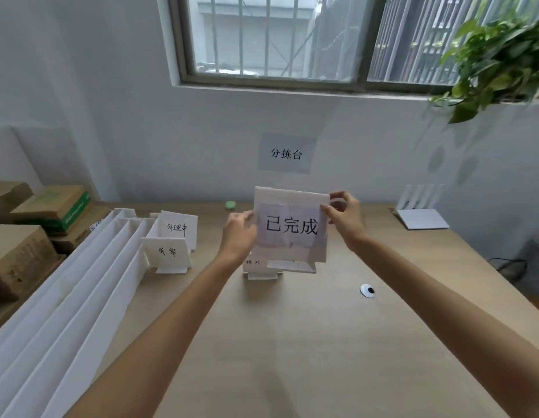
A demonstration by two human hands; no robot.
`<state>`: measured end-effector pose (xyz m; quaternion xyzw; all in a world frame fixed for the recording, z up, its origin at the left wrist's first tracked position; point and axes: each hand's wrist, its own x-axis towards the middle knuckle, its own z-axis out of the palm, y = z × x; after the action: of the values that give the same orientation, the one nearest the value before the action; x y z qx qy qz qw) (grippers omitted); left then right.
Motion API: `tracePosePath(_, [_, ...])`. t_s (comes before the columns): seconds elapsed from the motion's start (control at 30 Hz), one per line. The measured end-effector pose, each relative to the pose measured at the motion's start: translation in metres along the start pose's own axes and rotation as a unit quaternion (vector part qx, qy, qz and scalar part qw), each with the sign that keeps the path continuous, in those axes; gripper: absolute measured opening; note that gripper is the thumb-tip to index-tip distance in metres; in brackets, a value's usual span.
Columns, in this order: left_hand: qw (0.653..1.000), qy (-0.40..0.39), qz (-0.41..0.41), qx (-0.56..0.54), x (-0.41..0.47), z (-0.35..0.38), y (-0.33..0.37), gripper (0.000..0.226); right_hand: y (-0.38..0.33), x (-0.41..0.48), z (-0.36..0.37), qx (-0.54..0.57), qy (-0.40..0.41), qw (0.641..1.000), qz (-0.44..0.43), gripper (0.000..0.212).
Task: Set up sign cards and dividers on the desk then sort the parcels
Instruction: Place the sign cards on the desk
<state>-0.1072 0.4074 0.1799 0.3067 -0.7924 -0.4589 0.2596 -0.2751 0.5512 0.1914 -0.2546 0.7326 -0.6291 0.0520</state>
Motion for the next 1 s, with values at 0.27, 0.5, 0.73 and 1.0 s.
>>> tracePosePath(0.27, [0.993, -0.085, -0.016, -0.079, -0.022, 0.086, 0.029, 0.036, 0.027, -0.036, -0.092, -0.113, -0.019, 0.993, 0.000, 0.053])
tracePosePath(0.5, [0.989, -0.109, -0.039, -0.093, -0.013, 0.176, 0.050, 0.034, 0.073, -0.010, -0.170, -0.084, -0.071, 0.993, 0.039, 0.047])
tracePosePath(0.73, [0.984, -0.099, -0.120, -0.088, 0.029, 0.301, 0.054, 0.035, 0.144, 0.062, -0.245, -0.136, -0.109, 0.982, 0.079, 0.042])
tracePosePath(1.0, [0.973, -0.062, -0.211, -0.070, 0.065, 0.396, 0.022, 0.046, 0.233, 0.124, -0.271, -0.156, -0.203, 0.958, 0.126, 0.051])
